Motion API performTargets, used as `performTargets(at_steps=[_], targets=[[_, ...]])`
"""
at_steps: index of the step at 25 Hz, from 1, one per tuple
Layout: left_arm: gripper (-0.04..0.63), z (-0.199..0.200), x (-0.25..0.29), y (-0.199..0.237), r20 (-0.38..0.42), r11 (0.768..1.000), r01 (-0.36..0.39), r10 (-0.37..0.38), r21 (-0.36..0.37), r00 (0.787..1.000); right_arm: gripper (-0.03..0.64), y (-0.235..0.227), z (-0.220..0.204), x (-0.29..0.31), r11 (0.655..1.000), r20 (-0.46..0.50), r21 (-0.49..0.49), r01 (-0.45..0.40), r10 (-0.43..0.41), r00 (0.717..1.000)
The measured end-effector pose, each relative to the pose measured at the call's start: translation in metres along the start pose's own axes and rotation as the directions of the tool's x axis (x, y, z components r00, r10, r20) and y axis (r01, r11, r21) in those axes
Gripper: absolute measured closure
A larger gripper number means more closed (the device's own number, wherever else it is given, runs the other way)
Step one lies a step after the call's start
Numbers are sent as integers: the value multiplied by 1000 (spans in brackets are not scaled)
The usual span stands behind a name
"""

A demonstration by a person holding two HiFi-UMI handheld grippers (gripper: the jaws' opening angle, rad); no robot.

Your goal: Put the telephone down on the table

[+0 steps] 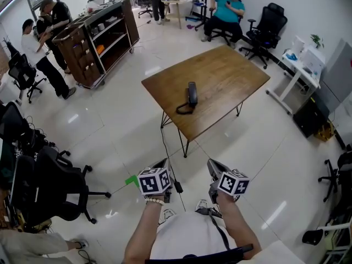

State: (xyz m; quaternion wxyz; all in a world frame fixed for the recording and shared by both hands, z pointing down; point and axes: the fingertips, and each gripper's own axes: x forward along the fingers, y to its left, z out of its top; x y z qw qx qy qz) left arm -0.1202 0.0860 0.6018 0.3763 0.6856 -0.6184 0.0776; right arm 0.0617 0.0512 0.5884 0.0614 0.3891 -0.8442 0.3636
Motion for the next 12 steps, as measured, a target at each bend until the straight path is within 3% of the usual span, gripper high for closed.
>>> performTargets(at_steps=[12], targets=[[595, 3, -1, 5, 19, 1000, 21, -21, -14, 1000, 611, 5, -2, 6, 1000, 3, -4, -2, 2, 1000]])
